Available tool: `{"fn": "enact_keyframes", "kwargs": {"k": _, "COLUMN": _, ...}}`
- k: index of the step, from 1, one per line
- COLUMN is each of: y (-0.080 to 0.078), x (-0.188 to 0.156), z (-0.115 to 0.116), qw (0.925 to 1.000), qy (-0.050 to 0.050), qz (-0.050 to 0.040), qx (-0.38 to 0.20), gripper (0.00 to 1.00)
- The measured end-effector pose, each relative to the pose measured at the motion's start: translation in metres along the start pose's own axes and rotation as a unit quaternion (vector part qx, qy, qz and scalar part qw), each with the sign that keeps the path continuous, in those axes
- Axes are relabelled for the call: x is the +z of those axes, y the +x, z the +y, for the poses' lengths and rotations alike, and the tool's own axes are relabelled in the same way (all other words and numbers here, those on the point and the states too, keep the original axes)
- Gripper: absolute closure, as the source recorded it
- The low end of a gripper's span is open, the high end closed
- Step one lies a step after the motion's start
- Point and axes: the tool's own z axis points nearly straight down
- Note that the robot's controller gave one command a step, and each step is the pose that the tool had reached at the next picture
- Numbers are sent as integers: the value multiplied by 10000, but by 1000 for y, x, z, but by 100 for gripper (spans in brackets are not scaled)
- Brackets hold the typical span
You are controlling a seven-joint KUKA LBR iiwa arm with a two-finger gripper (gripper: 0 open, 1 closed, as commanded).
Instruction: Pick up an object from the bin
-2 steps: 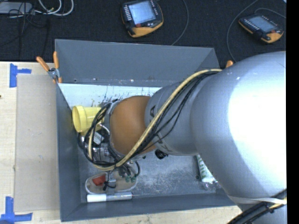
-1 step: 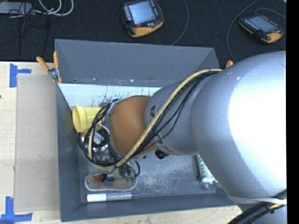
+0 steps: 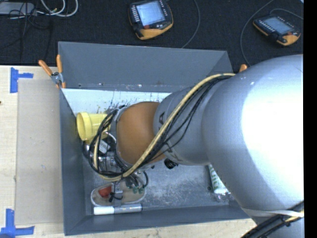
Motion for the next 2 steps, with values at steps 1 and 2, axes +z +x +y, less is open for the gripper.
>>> {"fn": "enact_keyframes", "kwargs": {"k": 1, "y": 1, "x": 0, "z": 0, "qw": 10000, "qy": 10, "qz": 20, "qx": -3, "gripper": 100}}
{"fn": "enact_keyframes", "kwargs": {"k": 2, "y": 0, "x": 0, "z": 0, "qw": 10000, "qy": 2, "qz": 2, "qx": 2, "gripper": 0}}
